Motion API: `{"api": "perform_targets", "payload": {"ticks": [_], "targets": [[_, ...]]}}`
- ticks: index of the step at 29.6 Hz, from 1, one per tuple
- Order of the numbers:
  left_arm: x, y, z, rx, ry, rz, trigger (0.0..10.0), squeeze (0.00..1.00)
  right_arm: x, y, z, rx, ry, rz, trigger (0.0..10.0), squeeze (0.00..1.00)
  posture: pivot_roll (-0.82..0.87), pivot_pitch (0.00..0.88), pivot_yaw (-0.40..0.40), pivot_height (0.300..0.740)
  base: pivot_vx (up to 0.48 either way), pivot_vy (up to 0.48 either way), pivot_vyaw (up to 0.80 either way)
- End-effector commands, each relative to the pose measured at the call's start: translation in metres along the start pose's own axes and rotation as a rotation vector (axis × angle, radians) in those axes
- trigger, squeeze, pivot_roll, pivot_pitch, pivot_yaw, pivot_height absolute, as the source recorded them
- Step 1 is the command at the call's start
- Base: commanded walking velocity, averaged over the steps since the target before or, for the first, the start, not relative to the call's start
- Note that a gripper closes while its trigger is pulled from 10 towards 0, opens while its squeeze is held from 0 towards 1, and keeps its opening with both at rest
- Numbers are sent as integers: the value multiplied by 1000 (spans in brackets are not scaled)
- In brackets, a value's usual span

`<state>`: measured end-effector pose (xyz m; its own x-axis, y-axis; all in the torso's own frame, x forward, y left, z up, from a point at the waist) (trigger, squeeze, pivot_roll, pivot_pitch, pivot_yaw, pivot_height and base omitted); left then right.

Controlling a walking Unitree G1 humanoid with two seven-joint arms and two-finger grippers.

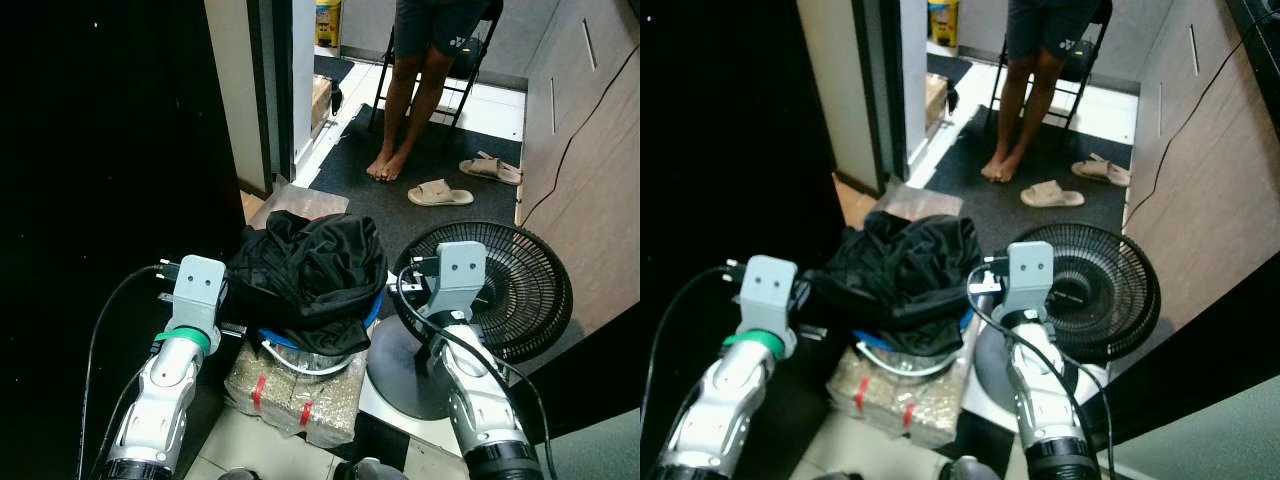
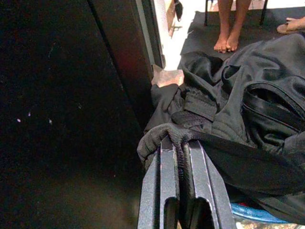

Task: Clothes washing

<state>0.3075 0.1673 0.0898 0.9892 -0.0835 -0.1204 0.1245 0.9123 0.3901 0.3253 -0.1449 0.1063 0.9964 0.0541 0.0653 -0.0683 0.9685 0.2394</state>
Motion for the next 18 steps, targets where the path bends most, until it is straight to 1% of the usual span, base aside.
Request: {"api": "perform_targets", "payload": {"ticks": [1, 18], "targets": [[-2, -1, -2, 3, 3, -6, 10000, 0, -1, 0, 0, 0, -1, -2, 10000, 0, -40, 0, 42, 740, 0, 0, 0], [-3, -1, -2, 2, 4, -7, 10000, 0, -2, 0, -1, 0, 0, -2, 10000, 0, -39, 0, 40, 740, 0, 0, 0]]}}
Point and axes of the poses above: a point about 5 cm out from each wrist's last joint towards the gripper, its own x axis pointing out of the wrist towards the gripper, its own z axis along the axis of the wrist's last joint, y = z × x, the point moved 2 cm from there along x, pointing out of the wrist towards the gripper, and after that the axes turned 13 degrees about x, right-handed, at the moved point
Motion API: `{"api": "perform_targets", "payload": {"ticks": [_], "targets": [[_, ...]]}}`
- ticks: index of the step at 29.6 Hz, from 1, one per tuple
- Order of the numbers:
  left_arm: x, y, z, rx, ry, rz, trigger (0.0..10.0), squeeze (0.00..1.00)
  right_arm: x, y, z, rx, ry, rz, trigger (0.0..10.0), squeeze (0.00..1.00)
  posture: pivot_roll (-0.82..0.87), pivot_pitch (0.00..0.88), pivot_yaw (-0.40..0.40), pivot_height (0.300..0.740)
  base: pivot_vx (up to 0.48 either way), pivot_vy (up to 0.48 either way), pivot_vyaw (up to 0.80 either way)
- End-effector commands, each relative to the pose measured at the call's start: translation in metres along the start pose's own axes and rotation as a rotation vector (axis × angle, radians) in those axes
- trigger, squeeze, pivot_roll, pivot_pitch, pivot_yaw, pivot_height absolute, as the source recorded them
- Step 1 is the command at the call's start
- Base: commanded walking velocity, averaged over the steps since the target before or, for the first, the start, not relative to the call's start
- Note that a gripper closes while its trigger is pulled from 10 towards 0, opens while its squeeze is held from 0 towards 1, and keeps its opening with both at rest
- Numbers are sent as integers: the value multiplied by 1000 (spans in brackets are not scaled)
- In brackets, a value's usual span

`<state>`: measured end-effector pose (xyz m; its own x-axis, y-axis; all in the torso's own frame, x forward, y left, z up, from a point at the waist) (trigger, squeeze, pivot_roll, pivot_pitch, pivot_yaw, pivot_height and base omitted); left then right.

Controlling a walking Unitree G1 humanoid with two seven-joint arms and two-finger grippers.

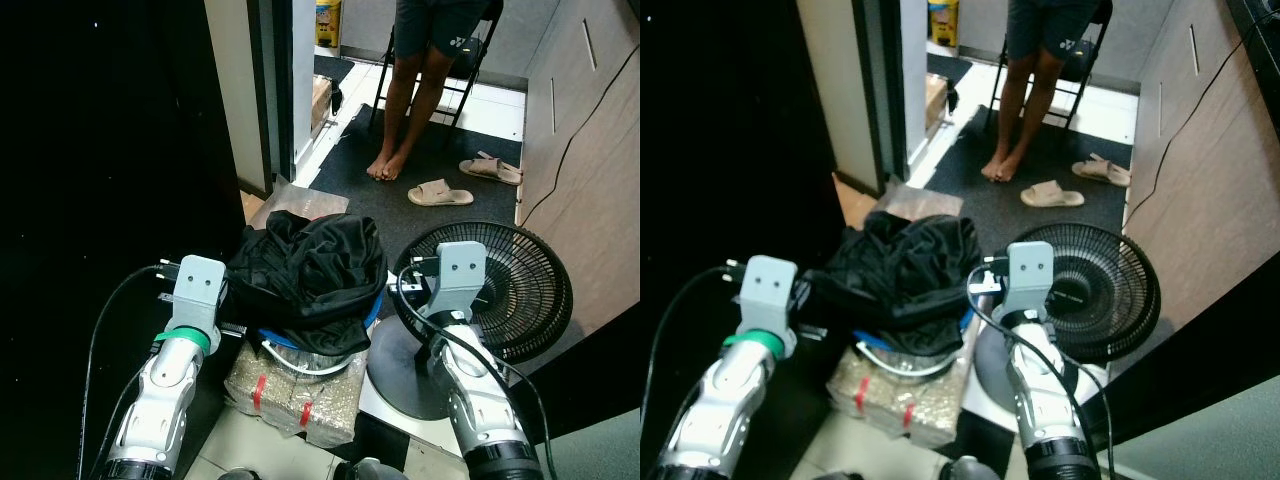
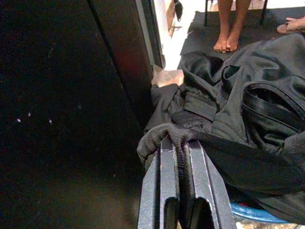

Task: Clothes washing

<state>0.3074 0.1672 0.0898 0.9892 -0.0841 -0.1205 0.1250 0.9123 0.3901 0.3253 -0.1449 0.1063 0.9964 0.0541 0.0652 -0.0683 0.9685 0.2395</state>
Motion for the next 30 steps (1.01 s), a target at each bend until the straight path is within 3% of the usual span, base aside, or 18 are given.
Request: {"api": "perform_targets", "payload": {"ticks": [1, 30], "targets": [[-3, -1, -2, 2, 5, -7, 10000, 0, -2, 0, -1, -1, 0, -2, 10000, 0, -40, 0, 41, 740, 0, 0, 0], [-3, -1, -3, 5, 8, -9, 10000, 0, -2, 0, -1, 1, 1, -4, 10000, 0, -39, 0, 42, 740, 0, 0, 0]]}}
Point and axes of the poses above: a point about 5 cm out from each wrist's last joint towards the gripper, its own x axis pointing out of the wrist towards the gripper, its own z axis along the axis of the wrist's last joint, y = z × x, the point moved 2 cm from there along x, pointing out of the wrist towards the gripper, and after that the axes turned 13 degrees about x, right-handed, at the moved point
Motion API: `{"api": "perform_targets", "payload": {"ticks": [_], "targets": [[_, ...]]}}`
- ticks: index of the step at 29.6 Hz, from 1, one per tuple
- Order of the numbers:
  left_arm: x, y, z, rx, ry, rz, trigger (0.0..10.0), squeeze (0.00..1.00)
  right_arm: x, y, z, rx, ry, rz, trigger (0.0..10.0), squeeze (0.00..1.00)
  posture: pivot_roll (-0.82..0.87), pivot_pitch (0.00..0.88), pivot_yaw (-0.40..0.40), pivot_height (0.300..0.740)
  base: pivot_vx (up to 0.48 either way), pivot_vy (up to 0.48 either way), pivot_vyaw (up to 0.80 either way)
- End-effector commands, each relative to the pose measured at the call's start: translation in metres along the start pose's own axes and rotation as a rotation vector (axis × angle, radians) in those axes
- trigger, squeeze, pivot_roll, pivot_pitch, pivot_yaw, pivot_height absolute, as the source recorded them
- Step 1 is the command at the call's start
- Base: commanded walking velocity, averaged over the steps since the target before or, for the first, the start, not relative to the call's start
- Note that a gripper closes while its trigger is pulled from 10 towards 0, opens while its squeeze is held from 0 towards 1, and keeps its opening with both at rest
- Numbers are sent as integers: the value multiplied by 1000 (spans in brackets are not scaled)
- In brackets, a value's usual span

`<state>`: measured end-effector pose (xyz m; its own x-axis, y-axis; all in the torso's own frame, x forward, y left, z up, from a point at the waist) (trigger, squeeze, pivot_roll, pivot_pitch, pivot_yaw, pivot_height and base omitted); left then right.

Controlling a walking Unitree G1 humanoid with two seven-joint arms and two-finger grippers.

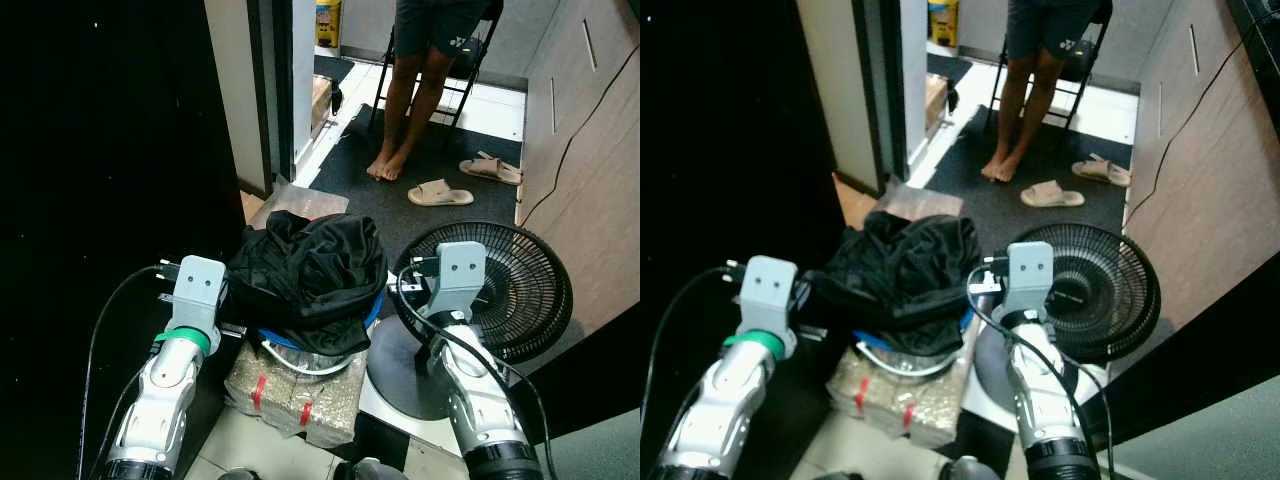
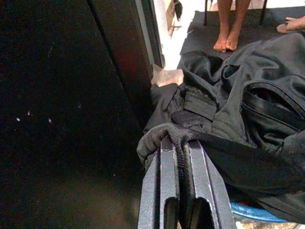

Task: Clothes washing

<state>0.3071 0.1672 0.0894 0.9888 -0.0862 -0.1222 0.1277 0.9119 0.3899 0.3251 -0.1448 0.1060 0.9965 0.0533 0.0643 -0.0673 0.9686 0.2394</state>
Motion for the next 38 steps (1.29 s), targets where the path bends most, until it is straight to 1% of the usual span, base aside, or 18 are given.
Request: {"api": "perform_targets", "payload": {"ticks": [1, 35, 37, 38], "targets": [[-3, -1, -3, 5, 7, -6, 10000, 0, -2, 0, -1, 1, 1, -3, 10000, 0, -38, 0, 43, 740, 0, 0, 0], [-4, -1, -3, 5, 7, -8, 10000, 0, -3, 0, -1, 2, 1, -3, 10000, 0, -38, 0, 43, 740, 0, 0, 0], [-4, 0, -4, 20, 14, 3, 10000, 0, -3, -1, -1, -7, -3, -14, 10000, 0, -39, 0, 44, 740, 0, 0, 0], [-2, 3, -9, 70, 55, 30, 10000, 0, -2, -5, 0, -35, -5, -40, 10000, 0, -37, 0, 43, 740, 0, 0, 0]]}}
Point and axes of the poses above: a point about 5 cm out from each wrist's last joint towards the gripper, its own x axis pointing out of the wrist towards the gripper, its own z axis along the axis of the wrist's last joint, y = z × x, the point moved 2 cm from there along x, pointing out of the wrist towards the gripper, and after that the axes turned 13 degrees about x, right-handed, at the moved point
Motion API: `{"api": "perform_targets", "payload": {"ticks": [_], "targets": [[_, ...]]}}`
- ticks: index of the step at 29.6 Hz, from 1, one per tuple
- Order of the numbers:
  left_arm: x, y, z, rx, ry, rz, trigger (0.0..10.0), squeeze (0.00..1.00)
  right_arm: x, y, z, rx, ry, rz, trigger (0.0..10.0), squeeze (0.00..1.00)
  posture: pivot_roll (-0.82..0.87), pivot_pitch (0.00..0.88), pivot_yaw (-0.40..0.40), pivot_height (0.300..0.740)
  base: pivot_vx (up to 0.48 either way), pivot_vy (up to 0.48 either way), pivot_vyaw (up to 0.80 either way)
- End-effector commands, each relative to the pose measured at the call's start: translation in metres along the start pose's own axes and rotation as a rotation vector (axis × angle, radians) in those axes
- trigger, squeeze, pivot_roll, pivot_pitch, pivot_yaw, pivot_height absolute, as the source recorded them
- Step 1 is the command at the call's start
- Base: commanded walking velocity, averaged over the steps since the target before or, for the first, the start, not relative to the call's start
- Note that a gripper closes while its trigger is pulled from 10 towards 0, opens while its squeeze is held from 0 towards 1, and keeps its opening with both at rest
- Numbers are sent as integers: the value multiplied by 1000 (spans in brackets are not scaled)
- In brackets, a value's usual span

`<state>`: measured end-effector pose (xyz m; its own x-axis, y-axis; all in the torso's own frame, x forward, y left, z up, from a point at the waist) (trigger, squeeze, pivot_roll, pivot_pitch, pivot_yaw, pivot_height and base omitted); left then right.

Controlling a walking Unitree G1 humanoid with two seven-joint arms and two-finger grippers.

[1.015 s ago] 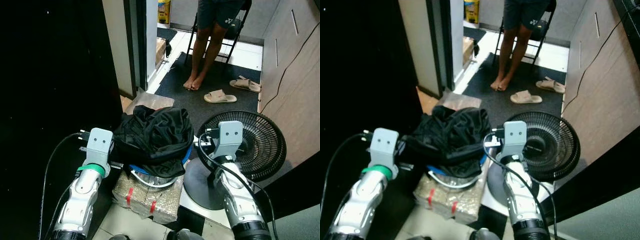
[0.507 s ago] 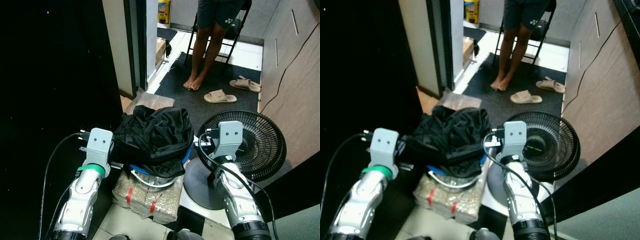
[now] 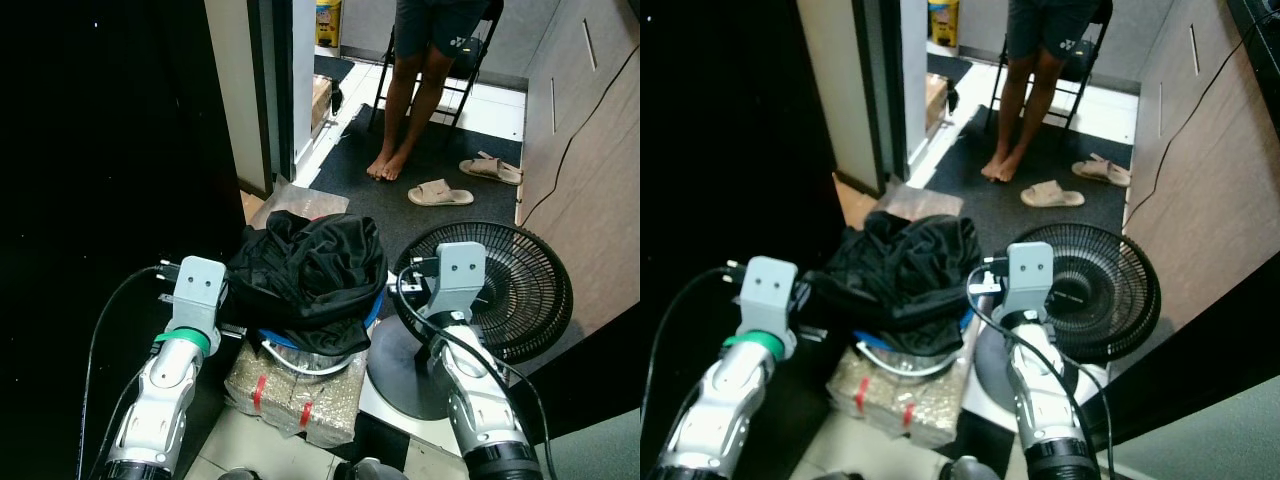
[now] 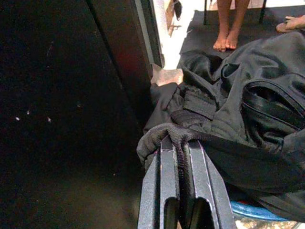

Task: Clothes washing

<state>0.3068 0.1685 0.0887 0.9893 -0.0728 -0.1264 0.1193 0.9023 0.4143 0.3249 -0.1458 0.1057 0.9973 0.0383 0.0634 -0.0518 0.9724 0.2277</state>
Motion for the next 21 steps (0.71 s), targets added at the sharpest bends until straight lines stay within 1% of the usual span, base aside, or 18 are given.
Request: {"api": "perform_targets", "payload": {"ticks": [1, 2, 4, 5, 7, 10, 11, 12, 13, 15, 17, 18, 19, 20, 21], "targets": [[-1, 4, -13, 82, 75, 40, 10000, 0, -2, -6, 0, -43, -4, -44, 10000, 0, -37, 0, 43, 740, 0, 0, 0], [-1, 4, -13, 82, 75, 40, 10000, 0, -2, -6, 0, -43, -4, -44, 10000, 0, -37, 0, 43, 740, 0, 0, 0], [0, 16, -21, 78, 127, 124, 10000, 0, -1, -19, 2, -98, -17, -129, 10000, 0, -41, 0, 44, 740, 0, 0, 0], [0, 16, -21, 78, 127, 124, 10000, 0, -1, -19, 2, -98, -17, -129, 10000, 0, -41, 0, 44, 740, 0, 0, 0], [1, 28, -24, 58, 145, 186, 10000, 0, -1, -33, 5, -112, -30, -206, 10000, 0, -38, 0, 42, 740, 0, 0, 0], [1, 28, -22, 50, 126, 167, 10000, 0, 0, -35, 6, -110, -24, -193, 10000, 0, -39, 0, 43, 740, 0, 0, 0], [1, 23, -18, 38, 102, 129, 10000, 0, 1, -28, 5, -97, -19, -146, 10000, 0, -39, 0, 43, 740, 0, 0, 0], [1, 23, -18, 38, 102, 129, 10000, 0, 1, -28, 5, -97, -19, -146, 10000, 0, -39, 0, 43, 740, 0, 0, 0], [0, 19, -16, 30, 85, 103, 10000, 0, 1, -23, 4, -87, -16, -113, 10000, 0, -39, 0, 43, 740, 0, 0, 0], [0, 19, -16, 30, 85, 103, 10000, 0, 1, -23, 4, -87, -16, -113, 10000, 0, -39, 0, 43, 740, 0, 0, 0], [-2, 0, -4, -15, 17, -7, 10000, 0, 0, -2, 5, -41, -12, 15, 10000, 0, -39, 0, 43, 740, 0, 0, 0], [-2, 0, -4, -15, 17, -7, 10000, 0, 0, -2, 5, -41, -12, 15, 10000, 0, -39, 0, 43, 740, 0, 0, 0], [-4, -10, 5, -47, -27, -74, 10000, 0, 0, 12, 8, -3, -19, 100, 10000, 0, -41, 0, 44, 740, 0, 0, 0], [-4, -10, 5, -47, -27, -74, 10000, 0, 0, 12, 8, -3, -19, 100, 10000, 0, -41, 0, 44, 740, 0, 0, 0], [-6, -18, 13, -79, -63, -127, 10000, 0, -2, 24, 12, 39, -27, 172, 10000, 0, -40, 0, 44, 740, 0, 0, 0]]}}
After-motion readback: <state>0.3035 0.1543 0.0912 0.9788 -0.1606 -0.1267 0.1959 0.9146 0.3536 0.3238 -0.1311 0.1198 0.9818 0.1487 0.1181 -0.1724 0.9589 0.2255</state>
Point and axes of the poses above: a point about 5 cm out from each wrist's last joint towards the gripper, its own x axis pointing out of the wrist towards the gripper, its own z axis along the axis of the wrist's last joint, y = z × x, the point moved 2 cm from there along x, pointing out of the wrist towards the gripper, and after that the axes turned 13 degrees about x, right-handed, at the moved point
